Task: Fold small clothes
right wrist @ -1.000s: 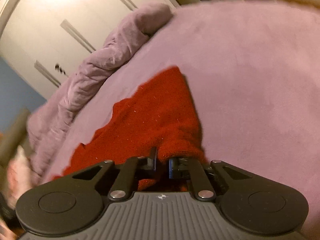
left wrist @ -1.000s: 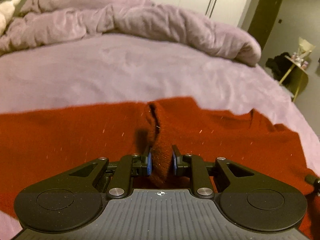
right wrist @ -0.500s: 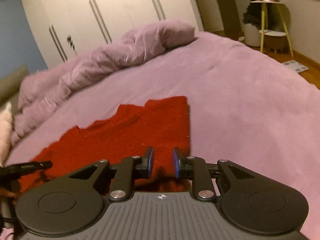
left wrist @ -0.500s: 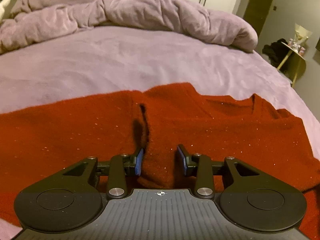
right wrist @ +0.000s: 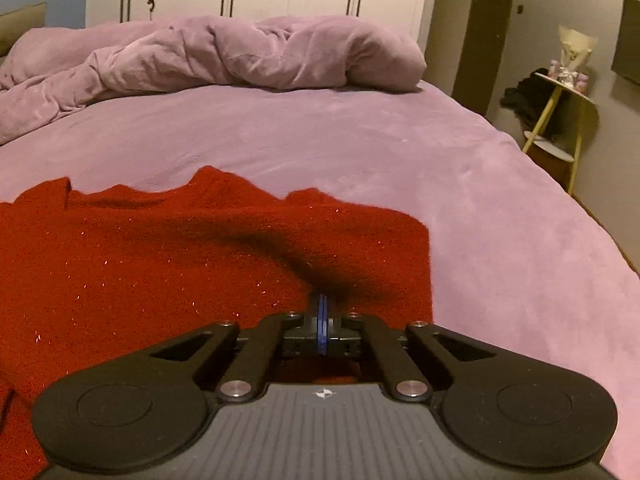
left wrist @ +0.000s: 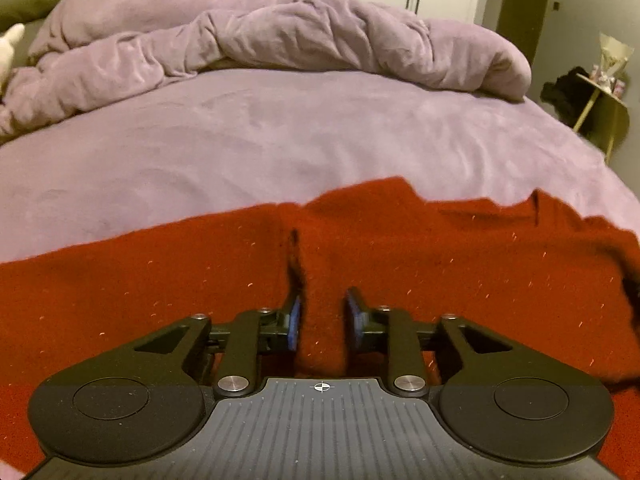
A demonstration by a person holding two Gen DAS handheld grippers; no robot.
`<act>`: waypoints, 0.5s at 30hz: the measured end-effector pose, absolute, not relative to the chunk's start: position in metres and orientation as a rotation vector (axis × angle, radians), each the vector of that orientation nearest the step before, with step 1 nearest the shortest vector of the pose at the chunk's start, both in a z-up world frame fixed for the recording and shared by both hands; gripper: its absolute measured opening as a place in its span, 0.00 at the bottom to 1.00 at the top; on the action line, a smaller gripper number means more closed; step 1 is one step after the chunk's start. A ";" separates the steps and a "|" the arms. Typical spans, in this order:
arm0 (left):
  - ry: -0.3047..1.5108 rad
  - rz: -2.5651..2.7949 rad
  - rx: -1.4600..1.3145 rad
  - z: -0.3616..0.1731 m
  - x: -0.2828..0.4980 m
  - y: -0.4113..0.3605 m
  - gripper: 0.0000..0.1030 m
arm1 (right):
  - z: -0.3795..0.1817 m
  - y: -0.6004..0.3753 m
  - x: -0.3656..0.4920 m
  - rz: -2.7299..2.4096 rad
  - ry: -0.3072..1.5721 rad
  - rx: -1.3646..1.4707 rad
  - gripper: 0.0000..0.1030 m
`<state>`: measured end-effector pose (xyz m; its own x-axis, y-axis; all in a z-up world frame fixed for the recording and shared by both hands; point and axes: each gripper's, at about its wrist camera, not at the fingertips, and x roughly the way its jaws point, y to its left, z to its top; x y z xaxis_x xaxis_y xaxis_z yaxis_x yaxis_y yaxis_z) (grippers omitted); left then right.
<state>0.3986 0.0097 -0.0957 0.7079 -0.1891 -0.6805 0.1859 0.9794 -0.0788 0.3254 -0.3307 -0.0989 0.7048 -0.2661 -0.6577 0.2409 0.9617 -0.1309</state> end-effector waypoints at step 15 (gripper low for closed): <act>0.824 -0.269 -0.242 -0.091 0.365 0.060 0.97 | -0.090 -0.274 0.274 -0.154 0.791 -0.050 0.14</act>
